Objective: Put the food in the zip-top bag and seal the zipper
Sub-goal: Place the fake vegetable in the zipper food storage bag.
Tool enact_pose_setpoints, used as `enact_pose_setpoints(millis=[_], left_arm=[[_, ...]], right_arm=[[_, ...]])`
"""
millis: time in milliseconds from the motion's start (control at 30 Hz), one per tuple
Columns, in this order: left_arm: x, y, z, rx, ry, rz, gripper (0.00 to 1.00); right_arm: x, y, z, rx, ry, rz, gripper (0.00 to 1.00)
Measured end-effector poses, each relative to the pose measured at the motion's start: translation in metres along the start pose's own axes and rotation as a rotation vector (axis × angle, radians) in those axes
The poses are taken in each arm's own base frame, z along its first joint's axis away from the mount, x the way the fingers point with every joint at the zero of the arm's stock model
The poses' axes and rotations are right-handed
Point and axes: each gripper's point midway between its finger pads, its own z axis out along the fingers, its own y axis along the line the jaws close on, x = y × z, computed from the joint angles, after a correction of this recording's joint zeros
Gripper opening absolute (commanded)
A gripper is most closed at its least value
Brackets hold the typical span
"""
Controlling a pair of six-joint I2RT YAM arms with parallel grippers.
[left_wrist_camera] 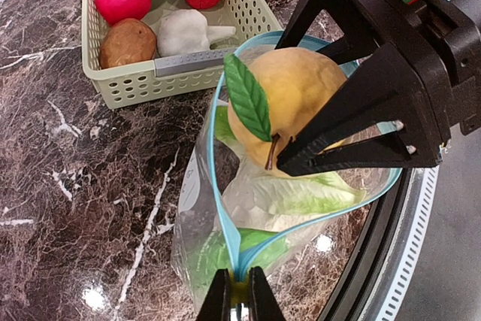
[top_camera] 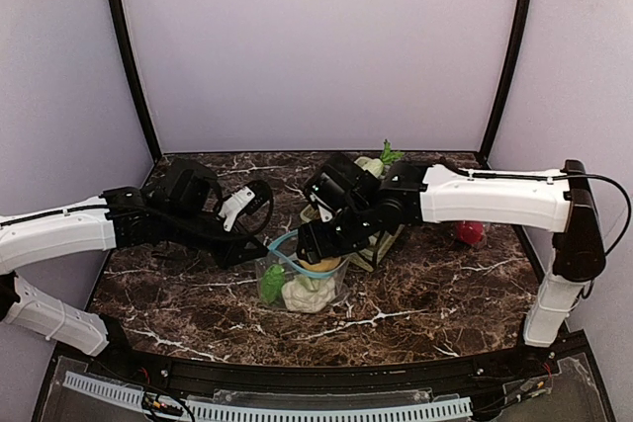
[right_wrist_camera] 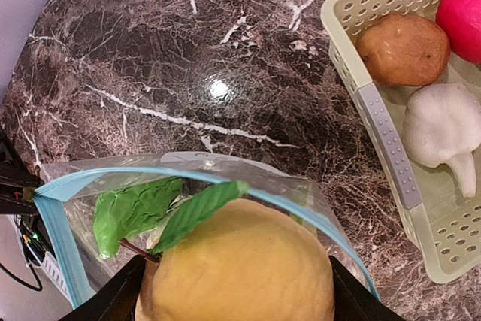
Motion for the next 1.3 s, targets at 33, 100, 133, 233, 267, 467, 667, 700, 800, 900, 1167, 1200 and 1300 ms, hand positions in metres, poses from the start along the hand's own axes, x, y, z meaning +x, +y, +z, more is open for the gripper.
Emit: enact_pose_setpoints(millis=[33,100,133,233,267,467,667,700,800,900,1167,1200,1300], left_arm=[[0.001,0.000,0.000,0.000,0.003,0.004,0.01],[0.002,0.001,-0.001,0.003,0.010,0.015,0.01],[0.002,0.000,-0.001,0.006,0.012,0.023,0.01],[0.003,-0.001,-0.001,0.014,0.015,0.039,0.01],[0.003,-0.001,-0.001,0.016,0.015,0.042,0.01],[0.002,0.001,-0.003,0.013,0.010,0.049,0.01],[0.001,0.004,-0.008,-0.004,0.003,0.052,0.01],[0.001,0.005,-0.009,-0.009,0.002,0.051,0.01],[0.000,0.009,-0.012,-0.024,-0.005,0.046,0.01],[-0.001,0.011,-0.014,-0.031,-0.012,0.043,0.01],[-0.002,0.010,-0.014,-0.023,-0.014,0.044,0.01],[-0.002,0.009,-0.014,-0.022,-0.014,0.044,0.01],[-0.002,0.009,-0.014,-0.018,-0.014,0.043,0.01]], right_arm=[[0.000,0.002,0.001,0.000,-0.002,-0.007,0.55],[-0.002,0.007,0.002,0.001,-0.011,-0.022,0.55],[-0.005,0.010,0.004,0.004,-0.017,-0.030,0.55],[-0.012,0.014,0.007,0.004,-0.038,-0.046,0.55],[-0.014,0.016,0.009,0.001,-0.044,-0.049,0.56],[-0.022,0.025,0.017,-0.028,-0.068,-0.063,0.57],[-0.015,0.029,0.037,-0.048,-0.033,-0.050,0.63],[-0.013,0.029,0.038,-0.046,-0.028,-0.045,0.66],[-0.011,0.028,0.039,-0.045,-0.021,-0.027,0.77],[-0.007,0.025,0.042,-0.037,-0.011,-0.014,0.90],[-0.001,0.019,0.029,-0.024,0.007,-0.013,0.99],[-0.002,0.019,0.025,-0.024,0.003,-0.013,0.98],[-0.007,0.019,0.015,-0.025,-0.017,-0.018,0.90]])
